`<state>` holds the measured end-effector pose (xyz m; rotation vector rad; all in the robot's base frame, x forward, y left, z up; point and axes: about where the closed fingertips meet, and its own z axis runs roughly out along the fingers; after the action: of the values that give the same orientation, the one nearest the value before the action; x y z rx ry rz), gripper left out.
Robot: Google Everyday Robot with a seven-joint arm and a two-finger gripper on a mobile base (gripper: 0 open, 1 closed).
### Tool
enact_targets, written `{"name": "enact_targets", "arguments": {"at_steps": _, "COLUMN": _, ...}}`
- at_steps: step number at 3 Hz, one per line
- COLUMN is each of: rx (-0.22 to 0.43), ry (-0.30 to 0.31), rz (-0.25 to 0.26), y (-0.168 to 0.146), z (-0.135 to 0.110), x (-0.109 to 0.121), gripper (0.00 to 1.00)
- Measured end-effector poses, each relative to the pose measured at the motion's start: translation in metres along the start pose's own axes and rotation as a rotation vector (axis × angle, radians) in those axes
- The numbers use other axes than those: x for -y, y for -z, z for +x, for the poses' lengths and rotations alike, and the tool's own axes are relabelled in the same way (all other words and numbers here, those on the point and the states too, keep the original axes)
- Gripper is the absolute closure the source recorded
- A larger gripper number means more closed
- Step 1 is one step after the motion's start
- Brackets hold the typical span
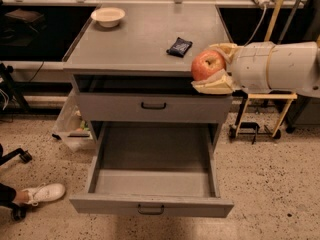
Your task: Place apple into middle drawer
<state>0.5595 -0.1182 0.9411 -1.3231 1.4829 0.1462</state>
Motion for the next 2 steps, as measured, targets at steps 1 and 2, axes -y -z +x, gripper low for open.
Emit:
{"name": "enact_targets", "arguments": {"at_steps": 1, "rx": -0.035, "ry": 0.007, "rz": -0.072, "y": -0.027, "z": 0.018, "x": -0.034, "gripper": 1.0}}
{"name": "enact_targets", "arguments": {"at_steps": 2, "rx": -0.07, "ry": -0.016, "rz": -0.135, "y": -0.066, "z": 0.06, "x": -0.097, "gripper": 1.0}}
